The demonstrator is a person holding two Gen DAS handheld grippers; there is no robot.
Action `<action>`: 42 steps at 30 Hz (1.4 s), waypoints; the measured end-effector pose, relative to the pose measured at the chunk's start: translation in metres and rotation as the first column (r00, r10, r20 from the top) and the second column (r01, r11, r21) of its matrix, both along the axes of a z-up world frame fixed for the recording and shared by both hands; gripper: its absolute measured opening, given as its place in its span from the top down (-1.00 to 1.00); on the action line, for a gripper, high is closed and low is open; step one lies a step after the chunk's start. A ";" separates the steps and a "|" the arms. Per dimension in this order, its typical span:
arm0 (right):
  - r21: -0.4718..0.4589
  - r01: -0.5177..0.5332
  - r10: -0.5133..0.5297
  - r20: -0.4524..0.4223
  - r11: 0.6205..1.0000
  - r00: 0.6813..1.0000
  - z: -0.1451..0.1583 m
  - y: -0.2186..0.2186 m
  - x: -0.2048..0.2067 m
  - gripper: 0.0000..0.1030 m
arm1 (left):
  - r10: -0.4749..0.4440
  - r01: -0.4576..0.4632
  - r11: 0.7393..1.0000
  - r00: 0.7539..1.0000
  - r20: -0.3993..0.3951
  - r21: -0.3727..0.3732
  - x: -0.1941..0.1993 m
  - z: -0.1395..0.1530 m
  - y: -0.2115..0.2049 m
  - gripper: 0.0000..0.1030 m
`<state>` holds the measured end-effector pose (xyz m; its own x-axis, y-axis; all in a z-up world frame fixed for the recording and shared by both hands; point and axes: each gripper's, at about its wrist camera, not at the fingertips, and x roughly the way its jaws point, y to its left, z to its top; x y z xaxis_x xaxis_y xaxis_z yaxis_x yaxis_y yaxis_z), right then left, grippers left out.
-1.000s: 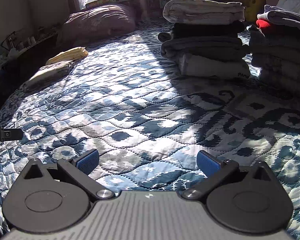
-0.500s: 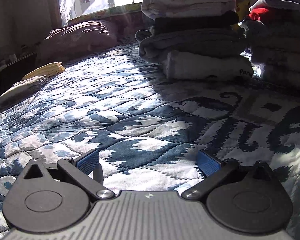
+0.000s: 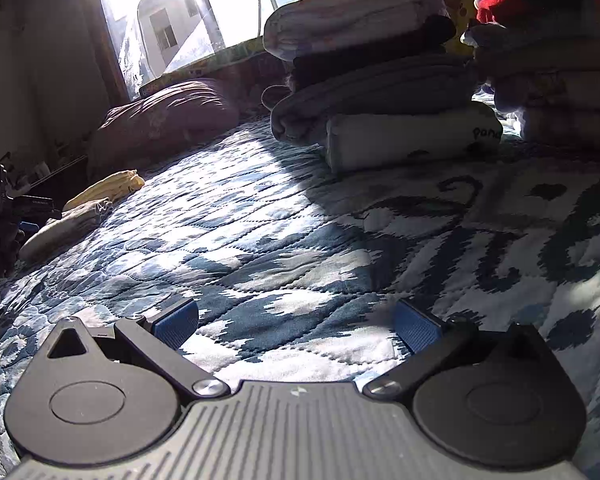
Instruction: Fold clothes
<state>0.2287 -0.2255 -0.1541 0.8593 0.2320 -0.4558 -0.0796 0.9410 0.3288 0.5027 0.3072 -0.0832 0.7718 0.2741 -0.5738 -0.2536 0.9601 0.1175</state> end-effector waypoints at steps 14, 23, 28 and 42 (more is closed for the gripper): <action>0.023 0.003 -0.003 0.012 1.000 1.000 -0.002 -0.001 0.000 -1.00 | -0.040 0.041 0.995 0.999 0.004 -0.091 -0.062 0.040 -0.020 0.84; 0.037 -0.035 0.037 -0.056 0.999 0.998 0.007 -0.006 0.003 -1.00 | -0.291 0.293 0.939 0.956 0.036 -0.180 -0.220 0.084 -0.153 0.85; 0.139 -0.117 0.141 -0.180 0.983 0.974 0.026 -0.021 -0.026 -0.99 | -0.397 0.384 0.892 0.918 -0.004 -0.239 -0.310 0.067 -0.219 0.86; 0.489 -0.059 0.187 -0.216 0.870 0.958 0.038 -0.128 -0.168 -0.64 | -0.557 0.507 0.787 0.829 -0.050 -0.352 -0.458 0.026 -0.343 0.88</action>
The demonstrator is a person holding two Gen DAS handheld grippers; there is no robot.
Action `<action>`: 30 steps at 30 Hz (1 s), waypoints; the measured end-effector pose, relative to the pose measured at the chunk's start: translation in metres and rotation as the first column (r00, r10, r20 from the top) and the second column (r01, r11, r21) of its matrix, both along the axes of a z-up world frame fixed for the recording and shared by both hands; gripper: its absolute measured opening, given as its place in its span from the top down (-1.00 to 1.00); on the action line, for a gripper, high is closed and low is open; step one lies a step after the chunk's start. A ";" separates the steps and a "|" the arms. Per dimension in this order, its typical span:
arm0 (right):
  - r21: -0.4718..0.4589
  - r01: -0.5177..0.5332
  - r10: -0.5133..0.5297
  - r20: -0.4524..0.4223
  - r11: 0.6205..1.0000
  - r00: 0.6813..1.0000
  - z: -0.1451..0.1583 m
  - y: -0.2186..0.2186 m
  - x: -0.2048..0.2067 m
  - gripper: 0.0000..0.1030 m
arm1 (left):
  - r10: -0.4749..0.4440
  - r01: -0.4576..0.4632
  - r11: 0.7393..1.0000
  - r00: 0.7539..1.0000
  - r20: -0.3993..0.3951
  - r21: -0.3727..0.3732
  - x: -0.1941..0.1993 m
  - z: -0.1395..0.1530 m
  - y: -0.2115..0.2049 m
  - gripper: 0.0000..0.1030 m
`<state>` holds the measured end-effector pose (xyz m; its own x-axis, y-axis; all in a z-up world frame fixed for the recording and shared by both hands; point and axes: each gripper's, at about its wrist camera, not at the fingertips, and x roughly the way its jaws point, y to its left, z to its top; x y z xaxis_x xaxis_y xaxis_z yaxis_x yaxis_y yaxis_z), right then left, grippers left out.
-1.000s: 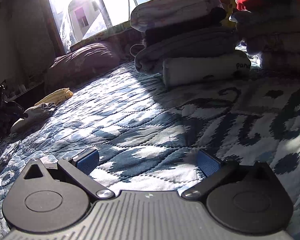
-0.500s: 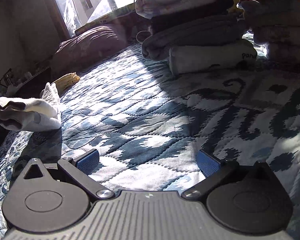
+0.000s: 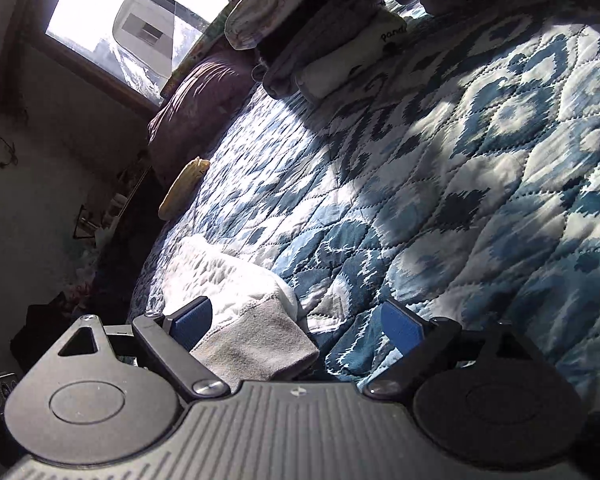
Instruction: Fold clothes
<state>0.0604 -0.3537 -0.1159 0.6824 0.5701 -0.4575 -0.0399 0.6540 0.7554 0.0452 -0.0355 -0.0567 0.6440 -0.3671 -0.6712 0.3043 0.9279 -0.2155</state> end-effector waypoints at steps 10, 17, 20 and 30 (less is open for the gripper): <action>-0.150 0.021 -0.018 0.024 0.988 1.000 0.014 -0.014 -0.014 -0.48 | -0.180 0.175 0.980 0.982 -0.052 -0.091 -0.033 -0.007 -0.050 0.22; -0.225 0.001 -0.020 -0.082 0.974 0.996 -0.002 -0.006 -0.003 -0.55 | 0.102 -0.112 0.984 0.992 -0.077 -0.137 -0.007 0.003 0.035 -0.08; -0.184 0.031 -0.059 -0.148 0.982 0.987 -0.012 -0.008 -0.008 -0.64 | 0.252 -0.275 0.936 0.959 -0.130 -0.218 0.008 -0.004 0.083 -0.23; -0.170 0.024 -0.058 -0.196 0.985 0.979 -0.013 0.020 -0.021 -0.70 | 0.530 -0.609 0.714 0.792 -0.303 -0.344 0.069 -0.053 0.194 -0.25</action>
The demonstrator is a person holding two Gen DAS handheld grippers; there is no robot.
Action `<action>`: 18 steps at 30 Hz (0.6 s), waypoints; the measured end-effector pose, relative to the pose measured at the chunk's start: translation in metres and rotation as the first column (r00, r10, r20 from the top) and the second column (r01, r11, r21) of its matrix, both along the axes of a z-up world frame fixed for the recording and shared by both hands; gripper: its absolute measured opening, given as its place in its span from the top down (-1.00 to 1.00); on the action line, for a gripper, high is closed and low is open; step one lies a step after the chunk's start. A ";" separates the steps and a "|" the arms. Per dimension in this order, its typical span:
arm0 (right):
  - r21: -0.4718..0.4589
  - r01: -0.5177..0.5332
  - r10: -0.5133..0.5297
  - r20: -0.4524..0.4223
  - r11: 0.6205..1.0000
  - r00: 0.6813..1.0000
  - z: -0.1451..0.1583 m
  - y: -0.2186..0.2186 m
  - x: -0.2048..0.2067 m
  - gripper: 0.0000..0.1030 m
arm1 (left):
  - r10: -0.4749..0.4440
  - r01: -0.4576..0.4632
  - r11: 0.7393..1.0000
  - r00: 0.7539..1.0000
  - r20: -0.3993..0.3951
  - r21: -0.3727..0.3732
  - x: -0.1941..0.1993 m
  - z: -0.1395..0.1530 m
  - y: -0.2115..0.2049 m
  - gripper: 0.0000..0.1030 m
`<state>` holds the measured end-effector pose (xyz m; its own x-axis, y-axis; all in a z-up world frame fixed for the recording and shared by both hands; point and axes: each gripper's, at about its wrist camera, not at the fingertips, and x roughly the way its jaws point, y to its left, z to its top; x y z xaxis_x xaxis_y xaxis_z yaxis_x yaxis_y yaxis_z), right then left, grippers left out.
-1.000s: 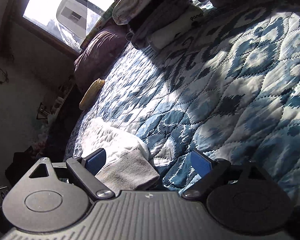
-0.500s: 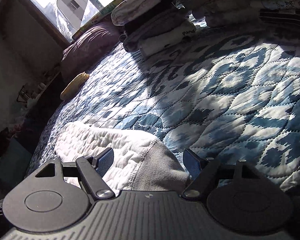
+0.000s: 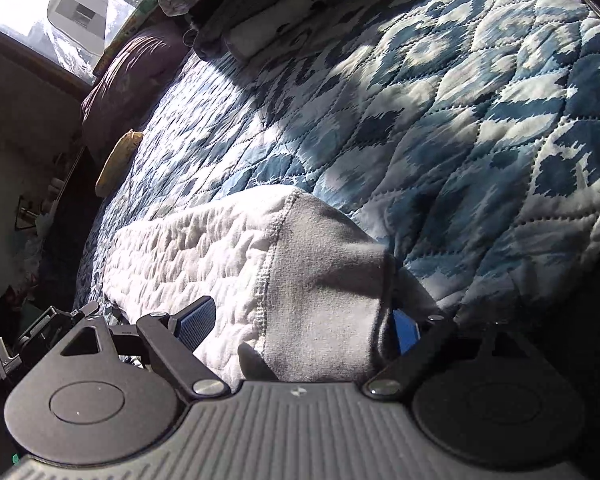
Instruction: Fold clothes
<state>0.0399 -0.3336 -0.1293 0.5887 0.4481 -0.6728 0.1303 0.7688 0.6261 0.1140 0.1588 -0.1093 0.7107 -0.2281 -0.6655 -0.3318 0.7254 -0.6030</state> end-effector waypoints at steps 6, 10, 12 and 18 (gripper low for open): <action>-0.033 0.002 -0.001 0.028 0.999 1.000 -0.003 0.006 0.013 -0.05 | 0.046 -0.044 0.998 0.998 0.045 -0.049 0.043 -0.008 0.022 -0.26; -0.032 -0.009 0.011 0.057 0.999 0.998 0.000 0.006 0.023 0.39 | 0.011 -0.009 1.000 0.998 0.065 -0.029 0.069 -0.009 0.018 -0.06; -0.033 0.001 0.002 0.087 0.999 0.996 0.005 0.005 0.027 0.44 | -0.015 0.015 1.000 0.998 0.060 -0.004 0.077 -0.010 0.014 0.33; -0.075 0.029 -0.013 0.197 0.997 0.980 0.035 -0.004 0.049 0.49 | -0.013 0.015 1.000 0.991 0.130 -0.019 0.060 0.005 0.012 0.62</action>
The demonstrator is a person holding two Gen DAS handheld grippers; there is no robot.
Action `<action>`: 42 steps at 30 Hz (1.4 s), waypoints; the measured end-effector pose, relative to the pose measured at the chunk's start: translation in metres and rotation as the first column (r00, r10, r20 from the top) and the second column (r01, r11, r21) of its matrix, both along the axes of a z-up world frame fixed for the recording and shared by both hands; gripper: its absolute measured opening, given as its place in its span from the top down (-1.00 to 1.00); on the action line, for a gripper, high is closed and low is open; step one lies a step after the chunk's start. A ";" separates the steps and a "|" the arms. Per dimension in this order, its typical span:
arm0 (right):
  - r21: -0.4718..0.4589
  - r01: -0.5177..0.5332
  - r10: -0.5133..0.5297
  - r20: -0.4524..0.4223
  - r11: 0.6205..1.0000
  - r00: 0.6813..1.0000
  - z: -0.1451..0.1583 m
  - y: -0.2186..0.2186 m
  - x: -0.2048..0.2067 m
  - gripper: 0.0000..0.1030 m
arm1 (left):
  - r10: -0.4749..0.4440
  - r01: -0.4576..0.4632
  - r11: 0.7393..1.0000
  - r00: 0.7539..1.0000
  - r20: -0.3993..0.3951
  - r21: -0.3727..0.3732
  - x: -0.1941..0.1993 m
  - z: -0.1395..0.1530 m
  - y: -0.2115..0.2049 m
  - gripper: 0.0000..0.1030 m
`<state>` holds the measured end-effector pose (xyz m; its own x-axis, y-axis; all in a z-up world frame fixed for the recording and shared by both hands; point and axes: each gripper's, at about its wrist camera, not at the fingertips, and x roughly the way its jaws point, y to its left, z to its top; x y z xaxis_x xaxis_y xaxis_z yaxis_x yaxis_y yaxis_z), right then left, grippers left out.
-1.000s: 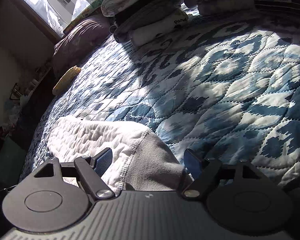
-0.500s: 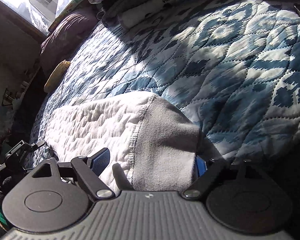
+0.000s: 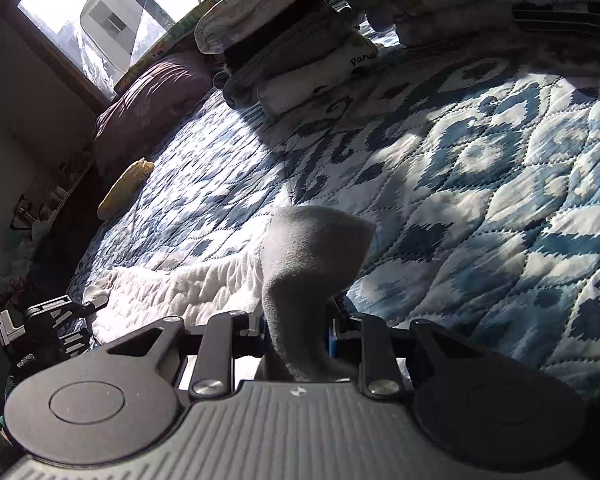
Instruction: Fold clothes
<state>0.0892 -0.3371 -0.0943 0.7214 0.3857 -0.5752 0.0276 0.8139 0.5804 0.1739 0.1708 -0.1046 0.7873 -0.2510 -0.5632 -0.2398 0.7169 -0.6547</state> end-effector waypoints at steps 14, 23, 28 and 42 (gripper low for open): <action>-0.178 -0.022 0.056 0.187 0.984 0.981 0.042 0.003 0.120 0.57 | 0.084 -0.086 0.996 0.987 0.135 0.007 -0.015 0.031 0.002 0.63; -0.157 -0.048 0.059 0.066 0.986 0.996 0.013 0.011 0.174 0.62 | 0.099 -0.105 0.993 0.990 0.096 0.050 0.024 0.016 0.011 0.61; -0.268 -0.076 0.074 -0.019 0.960 0.997 -0.004 0.011 0.169 0.04 | 0.083 -0.077 0.990 0.996 -0.043 0.115 0.026 -0.007 0.020 0.18; -0.390 -0.202 0.227 0.021 0.898 0.974 0.024 -0.016 0.193 -0.32 | -0.086 0.097 0.956 0.995 -0.050 0.276 0.046 0.028 0.042 -0.04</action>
